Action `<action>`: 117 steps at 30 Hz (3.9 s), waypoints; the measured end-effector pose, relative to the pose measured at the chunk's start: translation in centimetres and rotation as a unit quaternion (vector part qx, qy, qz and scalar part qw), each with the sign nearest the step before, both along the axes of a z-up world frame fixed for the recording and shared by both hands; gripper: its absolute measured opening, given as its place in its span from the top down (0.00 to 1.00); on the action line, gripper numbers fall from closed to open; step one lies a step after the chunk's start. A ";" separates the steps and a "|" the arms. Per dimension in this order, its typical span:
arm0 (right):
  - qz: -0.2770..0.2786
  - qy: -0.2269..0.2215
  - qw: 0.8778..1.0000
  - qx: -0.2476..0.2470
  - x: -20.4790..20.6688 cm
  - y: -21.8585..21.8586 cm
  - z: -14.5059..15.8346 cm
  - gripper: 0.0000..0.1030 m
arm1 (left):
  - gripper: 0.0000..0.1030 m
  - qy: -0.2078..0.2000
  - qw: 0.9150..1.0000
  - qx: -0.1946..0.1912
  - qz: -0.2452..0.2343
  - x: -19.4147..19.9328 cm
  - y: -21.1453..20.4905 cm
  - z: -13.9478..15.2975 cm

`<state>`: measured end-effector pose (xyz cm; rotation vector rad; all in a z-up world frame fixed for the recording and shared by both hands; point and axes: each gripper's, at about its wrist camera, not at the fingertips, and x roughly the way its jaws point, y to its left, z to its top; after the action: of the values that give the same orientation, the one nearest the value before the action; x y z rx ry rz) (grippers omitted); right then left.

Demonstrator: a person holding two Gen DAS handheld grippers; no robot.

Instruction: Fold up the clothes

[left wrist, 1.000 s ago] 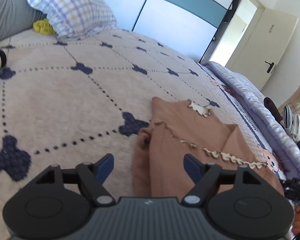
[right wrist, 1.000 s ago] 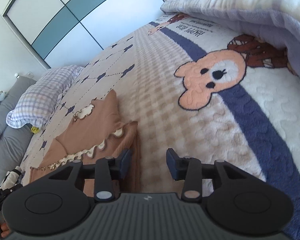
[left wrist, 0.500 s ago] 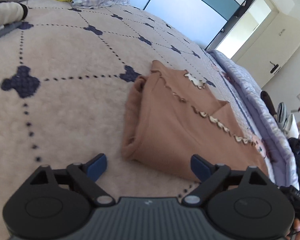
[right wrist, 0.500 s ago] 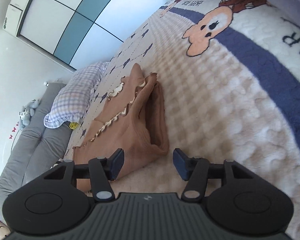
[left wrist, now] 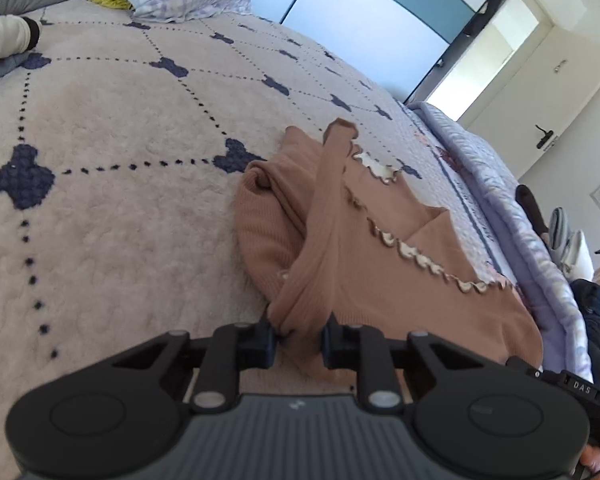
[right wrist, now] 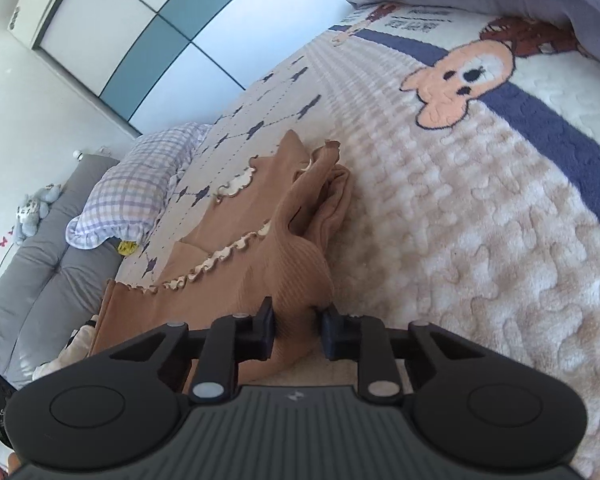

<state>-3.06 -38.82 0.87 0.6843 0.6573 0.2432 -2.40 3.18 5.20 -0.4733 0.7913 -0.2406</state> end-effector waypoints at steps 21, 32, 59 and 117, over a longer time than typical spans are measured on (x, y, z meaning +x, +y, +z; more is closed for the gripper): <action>0.082 0.045 0.995 -0.017 -14.4 0.4 -1.8 0.74 | 0.56 -0.002 0.998 0.039 -0.055 -14.4 3.5 -0.8; 0.083 0.003 0.988 -0.127 -13.5 -1.3 0.5 0.51 | 0.50 -0.032 0.997 0.053 -0.050 -12.7 5.4 1.4; 0.078 -0.049 0.965 -0.247 -5.4 2.5 1.5 0.90 | 0.91 -0.064 0.989 0.129 -0.043 -5.1 1.1 1.3; 0.130 -0.066 0.932 -0.332 -1.9 16.2 1.2 0.57 | 0.52 -0.084 0.967 0.235 -0.054 -1.8 -8.7 -0.9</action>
<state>-5.00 -22.66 2.06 -0.0716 0.6494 0.2869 -4.20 -5.49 4.34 0.0380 0.6813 -0.1839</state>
